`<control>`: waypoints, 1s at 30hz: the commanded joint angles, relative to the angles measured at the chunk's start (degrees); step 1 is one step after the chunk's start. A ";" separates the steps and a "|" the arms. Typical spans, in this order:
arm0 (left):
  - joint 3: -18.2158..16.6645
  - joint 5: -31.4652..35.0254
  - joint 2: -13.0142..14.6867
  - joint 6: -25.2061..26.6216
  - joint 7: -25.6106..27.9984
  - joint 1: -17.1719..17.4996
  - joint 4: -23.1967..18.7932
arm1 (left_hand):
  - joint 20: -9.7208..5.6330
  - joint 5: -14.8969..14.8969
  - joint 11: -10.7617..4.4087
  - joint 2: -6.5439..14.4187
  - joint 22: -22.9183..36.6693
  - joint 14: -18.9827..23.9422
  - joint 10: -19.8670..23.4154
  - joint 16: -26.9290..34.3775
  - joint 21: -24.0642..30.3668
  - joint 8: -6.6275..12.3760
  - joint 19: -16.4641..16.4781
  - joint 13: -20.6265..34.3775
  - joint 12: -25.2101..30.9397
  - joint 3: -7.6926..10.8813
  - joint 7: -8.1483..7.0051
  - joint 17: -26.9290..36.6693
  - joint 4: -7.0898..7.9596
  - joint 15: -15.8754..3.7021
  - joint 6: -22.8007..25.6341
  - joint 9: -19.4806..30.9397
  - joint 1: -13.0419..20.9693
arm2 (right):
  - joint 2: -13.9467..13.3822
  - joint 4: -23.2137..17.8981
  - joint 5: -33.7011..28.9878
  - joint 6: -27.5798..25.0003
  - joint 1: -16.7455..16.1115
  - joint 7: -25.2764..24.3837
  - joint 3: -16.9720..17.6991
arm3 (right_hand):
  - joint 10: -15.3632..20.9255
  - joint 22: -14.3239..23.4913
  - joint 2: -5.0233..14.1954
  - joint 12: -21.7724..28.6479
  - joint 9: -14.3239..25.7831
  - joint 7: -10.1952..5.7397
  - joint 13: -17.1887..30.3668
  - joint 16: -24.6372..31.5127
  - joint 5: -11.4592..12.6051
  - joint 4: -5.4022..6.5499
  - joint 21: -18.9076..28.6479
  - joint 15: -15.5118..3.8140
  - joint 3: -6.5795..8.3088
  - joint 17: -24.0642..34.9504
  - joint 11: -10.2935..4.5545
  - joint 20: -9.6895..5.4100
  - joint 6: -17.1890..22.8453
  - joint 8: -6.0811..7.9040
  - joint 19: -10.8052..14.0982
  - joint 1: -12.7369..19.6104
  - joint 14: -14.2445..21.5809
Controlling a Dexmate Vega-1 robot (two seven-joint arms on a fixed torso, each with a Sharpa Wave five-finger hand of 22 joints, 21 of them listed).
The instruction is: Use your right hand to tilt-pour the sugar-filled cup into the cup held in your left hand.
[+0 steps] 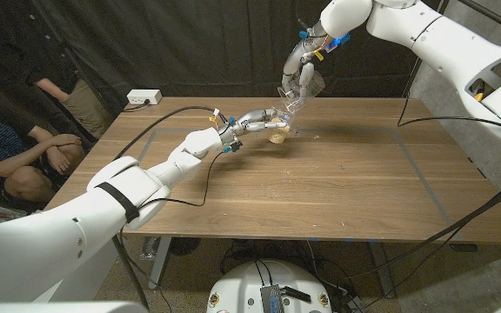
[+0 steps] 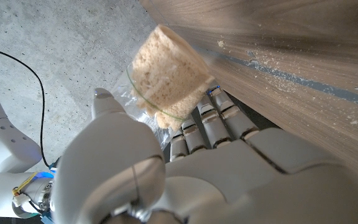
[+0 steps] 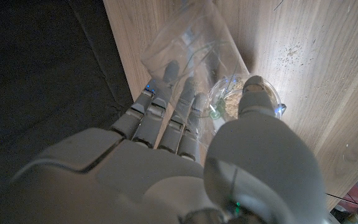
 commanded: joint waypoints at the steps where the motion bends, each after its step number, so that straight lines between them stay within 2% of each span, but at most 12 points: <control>1: 0.00 0.21 0.21 -0.56 0.56 0.46 -0.14 | -1.59 0.00 -0.35 0.21 0.12 0.53 0.19 -0.04 0.35 0.28 -0.25 0.07 0.37 -0.22 -0.30 0.27 -0.08 -7.34 0.29 0.10 0.50 | -0.33 -1.03 1.00 -2.21 -0.16 0.39 1.01 | 0.53 0.13 1.51 0.26 0.30 -2.26 0.06 0.53 0.27 1.73 0.08 -8.95 2.20 0.22 0.16 -1.88 2.49 0.16 -0.15 1.17 0.51; 20: -0.12 0.41 0.37 -1.41 1.73 0.50 0.11 | -1.58 -0.02 -0.56 0.30 0.09 0.60 0.24 -0.05 0.49 0.39 -0.27 0.08 0.50 -0.30 -0.30 0.27 -0.13 -7.44 0.22 0.00 0.76 | -2.01 -2.78 4.46 -7.93 -1.34 -0.55 3.92 | 0.66 0.12 1.40 -0.11 0.28 -2.33 -0.09 0.67 0.26 1.75 0.40 -8.96 2.27 0.70 -0.01 -2.08 2.34 -0.06 0.58 1.47 0.72; 30: -0.52 0.11 0.62 -2.16 1.93 0.96 -0.56 | -1.57 -0.03 -0.48 0.33 0.08 0.67 0.16 -0.04 0.53 0.46 -0.34 0.08 0.52 -0.36 -0.31 0.26 -0.13 -7.45 0.21 -0.05 0.83 | -2.23 -2.44 6.60 -11.02 -1.67 -1.42 4.99 | 0.79 0.10 1.48 -0.28 0.33 -2.28 -0.18 0.77 0.26 1.89 0.64 -8.96 2.30 0.97 0.31 -2.13 2.41 -0.09 1.19 1.50 0.91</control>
